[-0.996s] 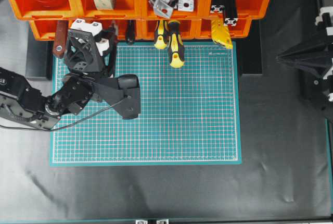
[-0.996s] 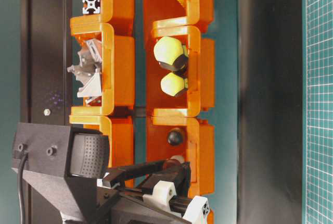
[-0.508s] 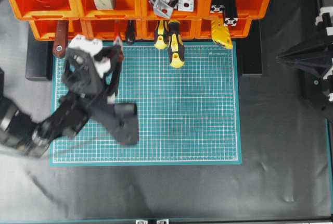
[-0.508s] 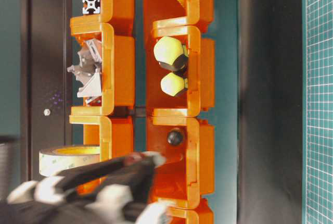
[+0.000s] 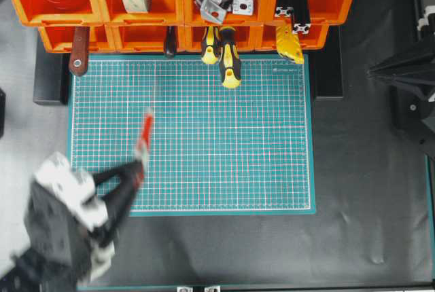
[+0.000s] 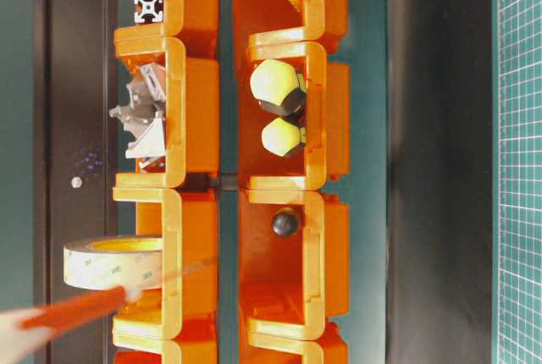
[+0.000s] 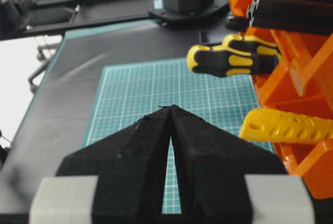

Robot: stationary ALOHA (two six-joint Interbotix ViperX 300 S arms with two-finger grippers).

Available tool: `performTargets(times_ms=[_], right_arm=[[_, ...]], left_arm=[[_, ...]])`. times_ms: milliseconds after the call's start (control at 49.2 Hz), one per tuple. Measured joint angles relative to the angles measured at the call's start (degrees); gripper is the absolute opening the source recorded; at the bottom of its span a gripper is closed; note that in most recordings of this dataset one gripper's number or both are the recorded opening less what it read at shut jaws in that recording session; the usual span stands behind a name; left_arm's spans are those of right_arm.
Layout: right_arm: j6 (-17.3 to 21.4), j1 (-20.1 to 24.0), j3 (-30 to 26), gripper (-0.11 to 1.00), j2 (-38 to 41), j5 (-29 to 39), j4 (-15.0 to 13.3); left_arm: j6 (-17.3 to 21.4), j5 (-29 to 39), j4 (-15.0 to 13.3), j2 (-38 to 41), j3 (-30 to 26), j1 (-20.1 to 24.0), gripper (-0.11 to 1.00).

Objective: Pick red screwdriver from container rack with left arm.
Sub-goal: 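Pull the red screwdriver out of the rack toward the mat's front, then lower the red screwdriver onto the mat and open the left gripper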

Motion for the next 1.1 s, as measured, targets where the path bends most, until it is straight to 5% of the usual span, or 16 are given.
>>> performTargets(times_ms=[183, 569, 853, 1097], right_arm=[[0.09, 0.00, -0.44, 0.00, -0.35, 0.00, 0.44], [0.18, 0.00, -0.53, 0.00, -0.62, 0.00, 0.79], [0.18, 0.00, -0.79, 0.00, -0.79, -0.53, 2.81], [0.18, 0.00, -1.49, 0.00, -1.14, -4.13, 5.71]], left_arm=[[4.22, 0.35, 0.00, 2.81, -2.99, -2.37, 0.23], [4.83, -4.04, 0.09, 4.75, -1.93, -3.08, 0.23], [3.96, -12.83, 0.00, 2.29, 10.02, -1.23, 0.23], [1.49, -27.77, 0.00, -2.64, 23.73, 5.98, 0.23]])
